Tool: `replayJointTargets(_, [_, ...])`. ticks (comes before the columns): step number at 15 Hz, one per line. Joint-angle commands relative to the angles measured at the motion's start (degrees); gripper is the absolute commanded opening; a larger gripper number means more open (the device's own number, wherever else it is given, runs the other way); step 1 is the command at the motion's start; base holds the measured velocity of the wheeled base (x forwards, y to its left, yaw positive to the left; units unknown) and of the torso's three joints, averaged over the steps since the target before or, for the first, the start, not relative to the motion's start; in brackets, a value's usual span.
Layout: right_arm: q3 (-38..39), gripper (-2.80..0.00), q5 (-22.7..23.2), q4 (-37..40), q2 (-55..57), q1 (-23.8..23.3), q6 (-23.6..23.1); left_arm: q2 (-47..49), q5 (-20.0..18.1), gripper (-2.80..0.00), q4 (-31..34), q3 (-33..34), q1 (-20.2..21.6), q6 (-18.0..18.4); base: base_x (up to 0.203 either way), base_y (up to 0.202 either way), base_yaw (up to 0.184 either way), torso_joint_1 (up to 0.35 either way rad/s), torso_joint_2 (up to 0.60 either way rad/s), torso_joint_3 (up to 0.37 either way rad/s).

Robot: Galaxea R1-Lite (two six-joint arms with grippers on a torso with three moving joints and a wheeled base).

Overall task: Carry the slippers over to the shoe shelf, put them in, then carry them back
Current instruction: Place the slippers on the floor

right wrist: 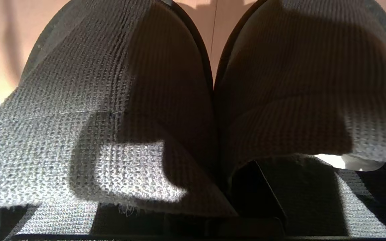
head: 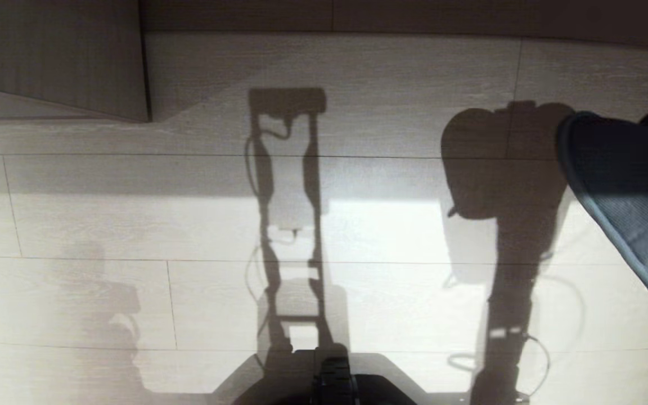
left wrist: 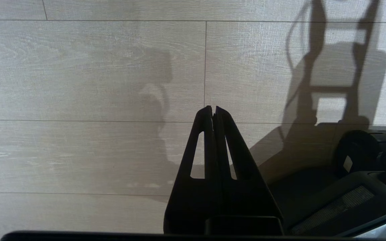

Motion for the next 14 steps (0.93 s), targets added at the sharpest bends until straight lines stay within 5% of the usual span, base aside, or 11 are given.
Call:
replayJointTargets(1, [-5.1,-2.80,0.0,-11.9,19.4,-0.1,-0.2,0.0,0.0,-2.80,0.0,0.0,0.0,0.0,0.000,0.000,0.000,0.000,0.00,0.000])
replayJointTargets(8, [-20.8,-2.80,-2.0,-47.0,48.7,0.1,-1.0,0.0,0.0,-2.80,0.0,0.0,0.0,0.0,0.000,0.000,0.000,0.000,0.00,0.000])
replayJointTargets(14, [-22.3,-2.80,-2.8,-54.3,59.1,0.3,-0.8,-0.1,0.0,-2.80,0.0,0.0,0.0,0.0,0.000,0.000,0.000,0.000,0.00,0.000])
